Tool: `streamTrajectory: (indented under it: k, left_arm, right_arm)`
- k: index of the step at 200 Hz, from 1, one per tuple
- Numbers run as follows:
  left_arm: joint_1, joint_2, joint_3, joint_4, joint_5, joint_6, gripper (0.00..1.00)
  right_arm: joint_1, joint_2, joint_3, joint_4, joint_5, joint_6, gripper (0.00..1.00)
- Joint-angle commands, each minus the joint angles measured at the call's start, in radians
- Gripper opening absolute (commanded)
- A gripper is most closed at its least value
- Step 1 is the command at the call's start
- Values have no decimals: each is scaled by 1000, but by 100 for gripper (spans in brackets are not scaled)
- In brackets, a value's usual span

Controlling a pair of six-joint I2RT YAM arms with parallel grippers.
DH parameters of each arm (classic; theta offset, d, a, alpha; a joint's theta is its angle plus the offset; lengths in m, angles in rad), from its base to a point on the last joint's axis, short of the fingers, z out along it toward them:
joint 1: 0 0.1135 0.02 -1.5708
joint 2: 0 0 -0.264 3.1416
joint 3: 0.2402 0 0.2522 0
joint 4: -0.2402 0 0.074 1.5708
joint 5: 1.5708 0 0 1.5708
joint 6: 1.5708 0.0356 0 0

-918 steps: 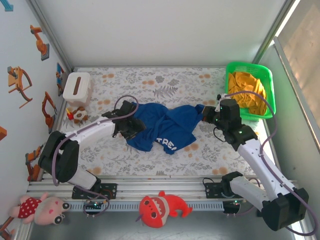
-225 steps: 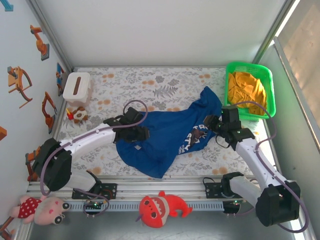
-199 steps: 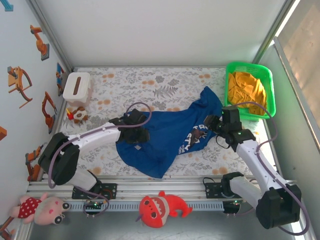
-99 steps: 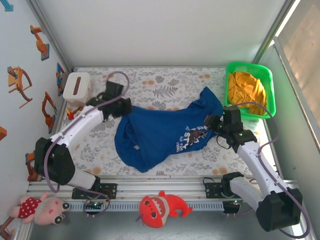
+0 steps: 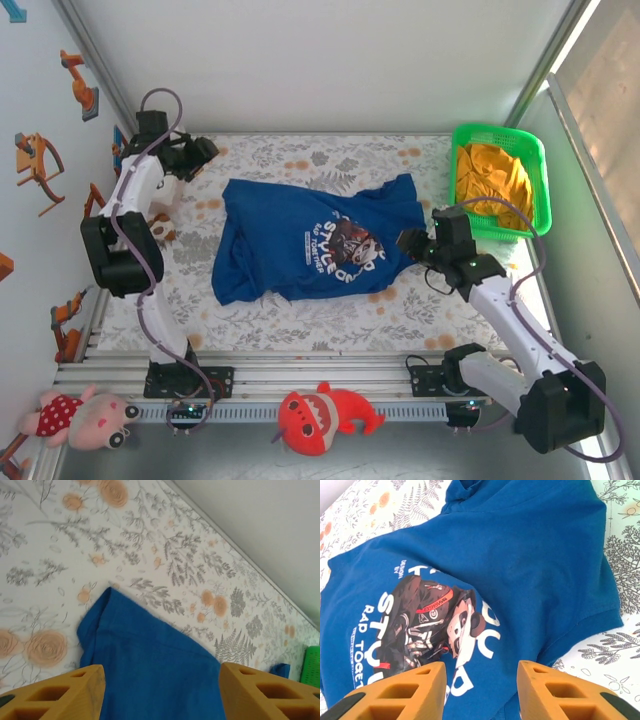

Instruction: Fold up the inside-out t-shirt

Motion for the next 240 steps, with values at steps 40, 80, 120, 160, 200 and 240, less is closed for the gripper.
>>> streamTrajectory:
  k: [40,80,120,160,200,240]
  left_arm:
    - [-170,-493,-603,33,-69,-99,61]
    - [-384,-617,-804,-2,-305,-145,59]
    - [-481,-639,-874,-8,-446,-183,57]
    - [-501,-559,-892,31,-446,-162,52]
    - [-502,-494,-885,85,-449,-146,32]
    - [-473,-493,-775,18,-461,-86,0]
  right_arm:
    - [44,-45,-110,-19,35,-2,41]
    - [132,-39,-171,10,63,39,42]
    - [242,17,-193,47,138,97,45]
    - [310,160,-154,117,185,117,47]
    - [343,317,-83,97,286,126,44]
    - [338,275,-49,57,386,106,0]
